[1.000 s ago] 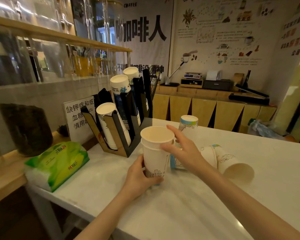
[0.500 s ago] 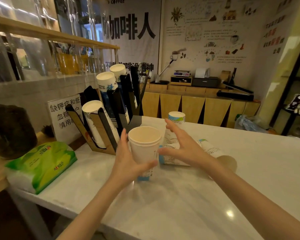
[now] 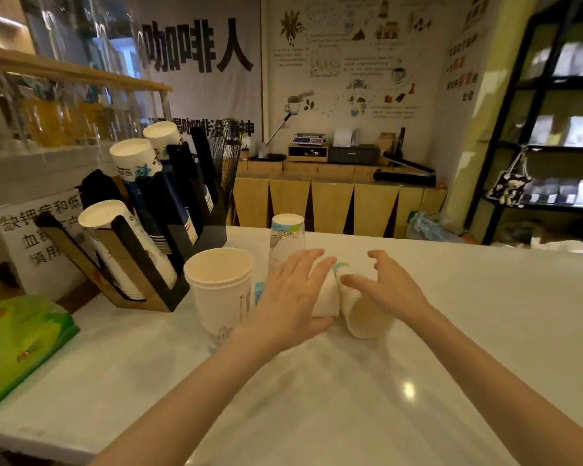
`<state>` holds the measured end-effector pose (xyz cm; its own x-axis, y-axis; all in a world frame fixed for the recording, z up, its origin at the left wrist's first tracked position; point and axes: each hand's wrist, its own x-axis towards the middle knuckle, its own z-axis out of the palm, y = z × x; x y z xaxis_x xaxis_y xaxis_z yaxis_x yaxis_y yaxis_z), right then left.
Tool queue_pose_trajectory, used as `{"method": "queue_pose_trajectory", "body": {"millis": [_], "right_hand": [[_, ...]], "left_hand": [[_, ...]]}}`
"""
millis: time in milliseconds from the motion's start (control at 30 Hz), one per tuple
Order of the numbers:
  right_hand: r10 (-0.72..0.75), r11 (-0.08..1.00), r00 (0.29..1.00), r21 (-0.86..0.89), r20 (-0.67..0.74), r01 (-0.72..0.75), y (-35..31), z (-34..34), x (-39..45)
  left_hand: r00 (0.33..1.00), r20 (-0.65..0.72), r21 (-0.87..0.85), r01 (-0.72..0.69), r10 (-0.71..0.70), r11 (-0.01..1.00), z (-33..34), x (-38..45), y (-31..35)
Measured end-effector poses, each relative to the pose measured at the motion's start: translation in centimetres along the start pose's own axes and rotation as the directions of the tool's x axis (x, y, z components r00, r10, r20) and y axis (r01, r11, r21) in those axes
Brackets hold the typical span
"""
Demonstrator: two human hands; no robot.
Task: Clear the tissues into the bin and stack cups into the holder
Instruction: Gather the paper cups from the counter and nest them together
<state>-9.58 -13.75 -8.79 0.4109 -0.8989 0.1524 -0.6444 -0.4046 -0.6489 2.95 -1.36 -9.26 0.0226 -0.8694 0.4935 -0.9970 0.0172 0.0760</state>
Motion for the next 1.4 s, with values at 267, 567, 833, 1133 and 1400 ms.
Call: {"method": "queue_pose_trajectory", "body": {"millis": [267,567,833,1133,1400], "right_hand": [[0.299,0.916,0.921,0.195,0.251,-0.35,2.4,-1.1,1.3],[0.383,0.876,0.815,0.11,0.435,-0.47,2.2,-1.2,3.0],[0.304,0.826,0.842,0.317,0.446,-0.466,2.0,-1.6,3.1],[0.076,0.524,0.939,0.787,0.336,-0.325,-2.8,-1.3,1.9],[-0.178,0.574,0.973,0.819,0.148,-0.019,-9.0,-0.2,0.2]], "left_hand": [[0.955,0.172,0.076,0.233,-0.243,0.97,5.4,1.7,-1.9],[0.958,0.095,0.077,0.263,-0.27,0.962,3.6,1.9,-1.5],[0.929,-0.15,-0.459,0.237,-0.338,0.856,-6.6,3.0,0.5],[0.756,-0.288,-0.732,0.222,-0.588,0.644,-11.4,0.2,-4.0],[0.743,-0.24,-0.746,0.271,-0.625,0.608,-9.5,-3.1,-6.0]]}}
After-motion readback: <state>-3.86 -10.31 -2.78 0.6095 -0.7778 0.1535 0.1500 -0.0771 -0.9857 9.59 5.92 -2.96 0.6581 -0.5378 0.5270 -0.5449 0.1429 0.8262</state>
